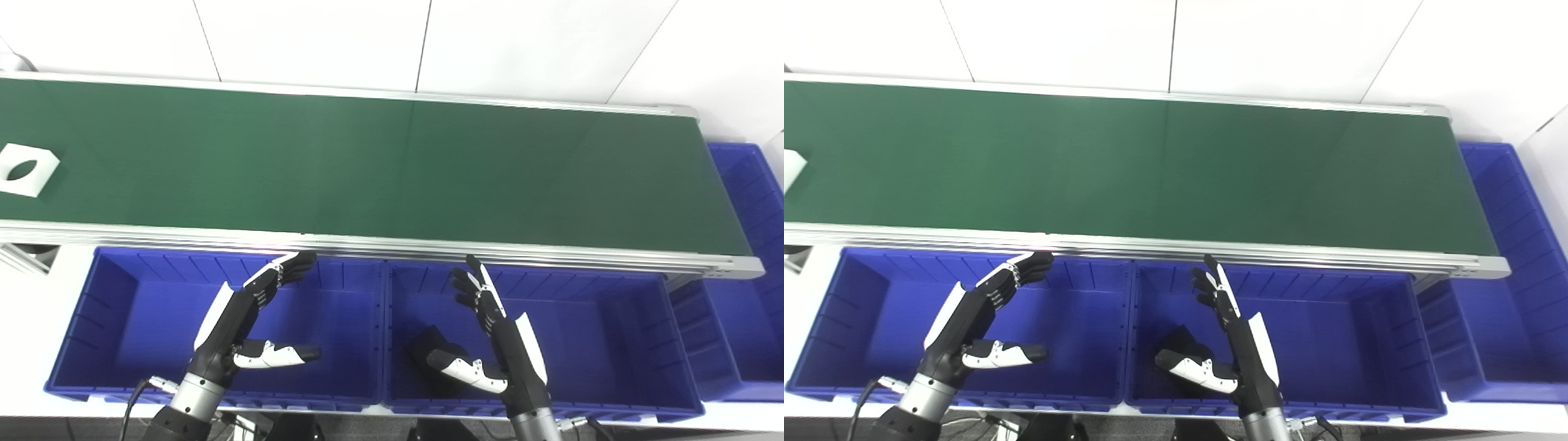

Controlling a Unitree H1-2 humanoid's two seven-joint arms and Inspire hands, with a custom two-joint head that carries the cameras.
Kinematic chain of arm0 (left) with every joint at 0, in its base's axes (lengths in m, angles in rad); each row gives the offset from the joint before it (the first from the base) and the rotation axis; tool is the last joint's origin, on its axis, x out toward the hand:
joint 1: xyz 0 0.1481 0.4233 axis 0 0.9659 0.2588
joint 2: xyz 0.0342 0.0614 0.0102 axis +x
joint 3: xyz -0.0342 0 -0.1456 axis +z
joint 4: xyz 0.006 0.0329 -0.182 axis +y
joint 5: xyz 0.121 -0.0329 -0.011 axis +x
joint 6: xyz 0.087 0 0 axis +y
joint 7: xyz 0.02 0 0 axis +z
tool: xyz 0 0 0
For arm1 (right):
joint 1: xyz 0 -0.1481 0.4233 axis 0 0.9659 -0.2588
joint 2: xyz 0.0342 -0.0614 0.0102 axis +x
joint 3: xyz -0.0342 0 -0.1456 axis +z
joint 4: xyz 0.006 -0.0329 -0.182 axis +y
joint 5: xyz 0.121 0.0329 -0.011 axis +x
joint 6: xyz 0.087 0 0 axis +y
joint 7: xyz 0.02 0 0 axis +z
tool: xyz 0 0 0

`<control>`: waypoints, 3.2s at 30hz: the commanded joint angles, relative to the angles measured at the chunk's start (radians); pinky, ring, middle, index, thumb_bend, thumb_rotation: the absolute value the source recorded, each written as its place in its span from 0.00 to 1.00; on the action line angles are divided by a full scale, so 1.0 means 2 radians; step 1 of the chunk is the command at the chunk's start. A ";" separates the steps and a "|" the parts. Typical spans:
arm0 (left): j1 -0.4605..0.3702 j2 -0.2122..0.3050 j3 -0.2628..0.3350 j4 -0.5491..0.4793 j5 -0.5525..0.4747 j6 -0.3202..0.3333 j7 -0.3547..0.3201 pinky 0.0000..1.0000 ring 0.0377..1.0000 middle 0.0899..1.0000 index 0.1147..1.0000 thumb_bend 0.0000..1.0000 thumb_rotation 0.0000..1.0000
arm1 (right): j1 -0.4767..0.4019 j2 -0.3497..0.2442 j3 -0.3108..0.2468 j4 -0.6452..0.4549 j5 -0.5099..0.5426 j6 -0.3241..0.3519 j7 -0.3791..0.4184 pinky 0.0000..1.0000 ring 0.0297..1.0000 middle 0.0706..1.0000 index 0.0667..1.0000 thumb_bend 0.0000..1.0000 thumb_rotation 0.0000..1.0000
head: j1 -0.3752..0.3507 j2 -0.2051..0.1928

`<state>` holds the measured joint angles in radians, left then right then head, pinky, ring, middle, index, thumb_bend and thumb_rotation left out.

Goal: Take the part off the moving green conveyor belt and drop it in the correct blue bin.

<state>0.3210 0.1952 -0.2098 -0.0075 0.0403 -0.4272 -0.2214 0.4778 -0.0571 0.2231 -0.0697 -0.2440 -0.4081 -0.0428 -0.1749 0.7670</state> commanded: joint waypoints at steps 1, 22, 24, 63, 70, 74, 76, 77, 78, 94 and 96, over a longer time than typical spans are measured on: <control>-0.004 0.002 0.000 -0.015 -0.006 -0.021 0.002 0.81 0.84 0.84 0.82 0.88 0.40 | 0.001 0.002 -0.002 -0.016 0.002 -0.022 -0.002 0.85 0.90 0.90 1.00 0.81 0.56 | 0.001 0.001; -0.002 0.000 0.001 -0.011 -0.013 -0.021 -0.002 0.85 0.85 0.84 0.84 0.91 0.39 | 0.001 0.005 -0.006 -0.015 -0.004 -0.017 0.000 0.83 0.89 0.91 0.99 0.84 0.59 | 0.002 -0.007; -0.002 0.000 0.000 -0.010 -0.011 -0.021 -0.001 0.86 0.85 0.84 0.85 0.91 0.39 | 0.001 0.004 -0.005 -0.012 0.006 -0.018 0.002 0.83 0.89 0.91 0.99 0.84 0.58 | 0.005 -0.023; -0.029 -0.004 -0.062 0.057 0.025 -0.021 0.093 0.72 0.76 0.78 0.83 0.98 0.35 | -0.034 -0.054 0.041 0.072 0.062 -0.031 -0.057 0.98 0.96 0.96 1.00 0.83 0.59 | 0.213 -0.171; -0.041 0.005 -0.094 0.070 0.043 -0.021 0.138 0.70 0.75 0.77 0.82 0.98 0.35 | -0.050 -0.074 0.057 0.104 0.051 -0.031 -0.098 0.91 0.94 0.97 1.00 0.89 0.66 | 0.220 -0.178; -0.047 0.007 -0.108 0.073 0.041 -0.021 0.150 0.70 0.76 0.78 0.83 0.97 0.33 | -0.055 -0.083 0.065 0.108 0.063 -0.031 -0.100 0.93 0.94 0.97 1.00 0.90 0.66 | 0.220 -0.176; -0.050 0.008 -0.115 0.075 0.043 -0.021 0.158 0.70 0.76 0.78 0.83 0.97 0.33 | -0.055 -0.086 0.066 0.106 0.066 -0.031 -0.100 0.95 0.95 0.97 1.00 0.89 0.65 | 0.220 -0.176; -0.052 0.009 -0.118 0.077 0.045 -0.021 0.163 0.70 0.76 0.78 0.83 0.97 0.34 | -0.055 -0.088 0.067 0.105 0.066 -0.031 -0.101 0.94 0.95 0.97 1.00 0.89 0.65 | 0.220 -0.175; -0.054 0.009 -0.121 0.078 0.046 -0.021 0.167 0.70 0.76 0.78 0.82 0.97 0.34 | -0.056 -0.089 0.066 0.104 0.068 -0.031 -0.100 0.93 0.94 0.96 1.00 0.89 0.65 | 0.221 -0.175; -0.034 0.010 -0.117 0.008 0.013 -0.021 0.190 0.69 0.74 0.75 0.78 0.97 0.31 | -0.047 -0.082 0.052 0.080 0.100 -0.031 -0.055 1.00 0.99 0.98 1.00 0.84 0.56 | 0.212 -0.153; -0.027 0.011 -0.109 -0.018 0.008 -0.021 0.186 0.69 0.74 0.74 0.79 0.97 0.32 | -0.044 -0.077 0.047 0.073 0.100 -0.031 -0.048 1.00 0.98 0.97 1.00 0.82 0.55 | 0.212 -0.152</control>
<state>0.2642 0.2126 -0.4411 0.0152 0.0635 -0.4321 0.1501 0.3781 -0.2227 0.3274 0.1193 -0.0487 -0.4157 -0.1552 0.2485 0.4632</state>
